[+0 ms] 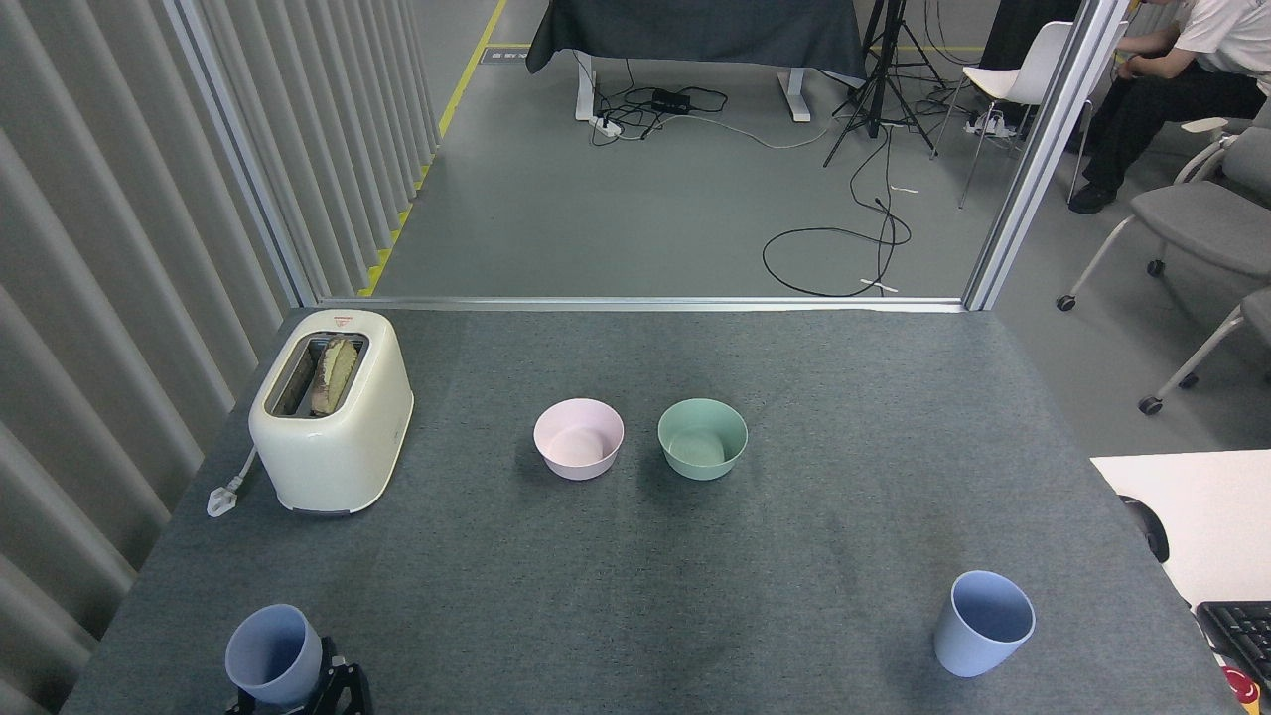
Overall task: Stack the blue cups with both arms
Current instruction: 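Carry the grasped blue cup with the left gripper toward the table center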
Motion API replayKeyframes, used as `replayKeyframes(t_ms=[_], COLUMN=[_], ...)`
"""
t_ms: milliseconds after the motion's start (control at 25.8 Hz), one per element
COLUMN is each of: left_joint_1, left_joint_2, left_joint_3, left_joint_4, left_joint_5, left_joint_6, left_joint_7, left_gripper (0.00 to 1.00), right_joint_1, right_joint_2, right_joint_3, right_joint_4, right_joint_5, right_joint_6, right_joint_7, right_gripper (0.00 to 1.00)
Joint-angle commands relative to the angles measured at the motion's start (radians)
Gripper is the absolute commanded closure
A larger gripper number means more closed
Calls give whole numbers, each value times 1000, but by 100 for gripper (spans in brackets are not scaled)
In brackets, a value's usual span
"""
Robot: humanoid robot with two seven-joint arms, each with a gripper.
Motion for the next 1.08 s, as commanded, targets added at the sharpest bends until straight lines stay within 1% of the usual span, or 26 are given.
replayKeyframes(t_ms=[0, 77, 116, 271, 387, 464, 542, 658, 774, 851, 1045], left_joint_1=[9, 10, 9, -5, -34, -56, -89, -151, -212, -226, -212], left_joint_2=[1, 1, -1, -8, -13, -28, -73, -106, -152, -162, -162], left_joint_3=[-6, -30, -61, -233, -368, -418, -444, -490, -503, -504, -504], left_joint_4=[-19, -63, -82, -109, -91, -60, -22, 55, 128, 145, 147], left_joint_5=[-6, -9, -14, -34, -158, -221, -237, -238, -238, -238, -238], left_joint_6=[-16, -27, -40, -54, -56, -56, -57, -57, -57, -57, -57], left_joint_7=[3, 3, 3, 4, 6, 6, 4, 4, 6, 6, 4], left_gripper=[45, 45, 45, 44, 43, 43, 42, 41, 39, 39, 37], right_joint_1=[0, 0, 0, 0, 0, 0, 0, 5, 15, 20, 23], right_joint_2=[0, 0, 0, 0, 0, 0, -3, -2, -3, -5, -5], right_joint_3=[3, 5, 5, 5, 11, 17, 17, 19, 20, 20, 26], right_joint_4=[0, 0, 0, 0, 0, 0, 0, 0, 0, 0, 0], right_joint_5=[0, 0, 0, 2, 5, 5, 5, 5, 5, 5, 4], right_joint_6=[1, 1, 1, -1, 1, 1, 7, 30, 36, 36, 36], right_joint_7=[0, 0, 0, 0, 0, 0, 0, 0, 0, -1, -1], right_gripper=[0, 0, 0, 0, 0, 0, 0, 0, 0, 0, 0])
